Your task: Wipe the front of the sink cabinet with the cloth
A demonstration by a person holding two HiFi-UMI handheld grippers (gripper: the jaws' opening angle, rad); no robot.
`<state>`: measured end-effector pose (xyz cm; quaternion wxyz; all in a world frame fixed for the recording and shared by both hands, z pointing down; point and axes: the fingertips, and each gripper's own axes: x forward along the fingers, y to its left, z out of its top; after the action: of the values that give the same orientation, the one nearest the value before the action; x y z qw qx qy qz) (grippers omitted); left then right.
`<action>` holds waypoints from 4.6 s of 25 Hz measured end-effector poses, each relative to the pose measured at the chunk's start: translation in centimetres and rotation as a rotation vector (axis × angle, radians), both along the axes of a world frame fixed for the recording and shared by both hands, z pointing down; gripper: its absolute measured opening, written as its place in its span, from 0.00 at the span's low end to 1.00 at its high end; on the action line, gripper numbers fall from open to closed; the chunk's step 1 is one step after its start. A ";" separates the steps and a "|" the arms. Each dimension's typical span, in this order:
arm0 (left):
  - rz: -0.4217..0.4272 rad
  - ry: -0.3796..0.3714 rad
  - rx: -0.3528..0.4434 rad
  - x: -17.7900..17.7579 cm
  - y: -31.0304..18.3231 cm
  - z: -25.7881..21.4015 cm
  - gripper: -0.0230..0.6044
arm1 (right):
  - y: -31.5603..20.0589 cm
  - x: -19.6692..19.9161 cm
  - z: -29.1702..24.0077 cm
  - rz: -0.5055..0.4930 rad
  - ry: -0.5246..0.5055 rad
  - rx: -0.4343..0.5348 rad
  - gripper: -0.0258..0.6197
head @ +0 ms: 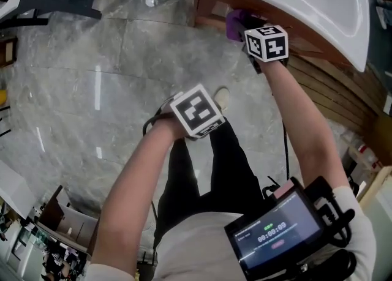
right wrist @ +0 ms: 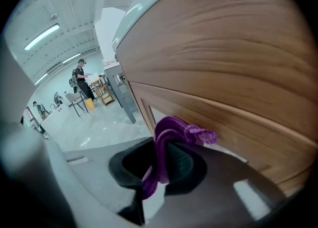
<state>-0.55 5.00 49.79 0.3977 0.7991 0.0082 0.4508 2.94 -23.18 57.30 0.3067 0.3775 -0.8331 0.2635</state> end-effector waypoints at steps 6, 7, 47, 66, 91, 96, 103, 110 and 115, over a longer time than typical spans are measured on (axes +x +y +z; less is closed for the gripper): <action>-0.048 -0.002 -0.004 -2.7 -1.0 -0.6 0.05 | -1.7 -5.7 -0.5 -0.067 -0.010 0.001 0.13; -0.060 0.001 -0.008 -3.1 -1.2 -0.9 0.05 | -2.1 -6.8 -0.7 -0.083 -0.012 -0.001 0.13; 0.240 0.046 -0.021 11.1 1.2 0.5 0.05 | 12.8 36.0 2.7 0.481 0.149 -0.057 0.13; 0.179 0.038 -0.043 12.0 -1.6 2.1 0.05 | 6.3 33.6 7.2 0.456 0.113 -0.103 0.13; 0.084 0.040 -0.020 6.3 -0.7 1.5 0.05 | 3.2 15.1 3.5 0.292 -0.071 -0.104 0.13; 0.056 0.047 -0.025 4.6 -0.3 1.0 0.05 | 2.6 10.8 3.1 0.251 -0.073 -0.104 0.13; -0.006 0.052 -0.018 3.4 -1.0 1.1 0.05 | 1.2 5.5 4.5 0.137 -0.042 -0.104 0.13; -0.082 0.054 -0.016 -0.1 -1.7 1.4 0.05 | -0.1 -2.5 6.0 0.026 -0.041 -0.116 0.13; -0.141 0.058 -0.019 -2.5 -1.6 1.4 0.05 | -1.1 -8.1 5.9 -0.057 -0.044 -0.101 0.13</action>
<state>-3.04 3.42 51.15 0.4355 0.8067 -0.0322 0.3983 -5.14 -24.32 63.23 0.3145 0.3317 -0.8356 0.3046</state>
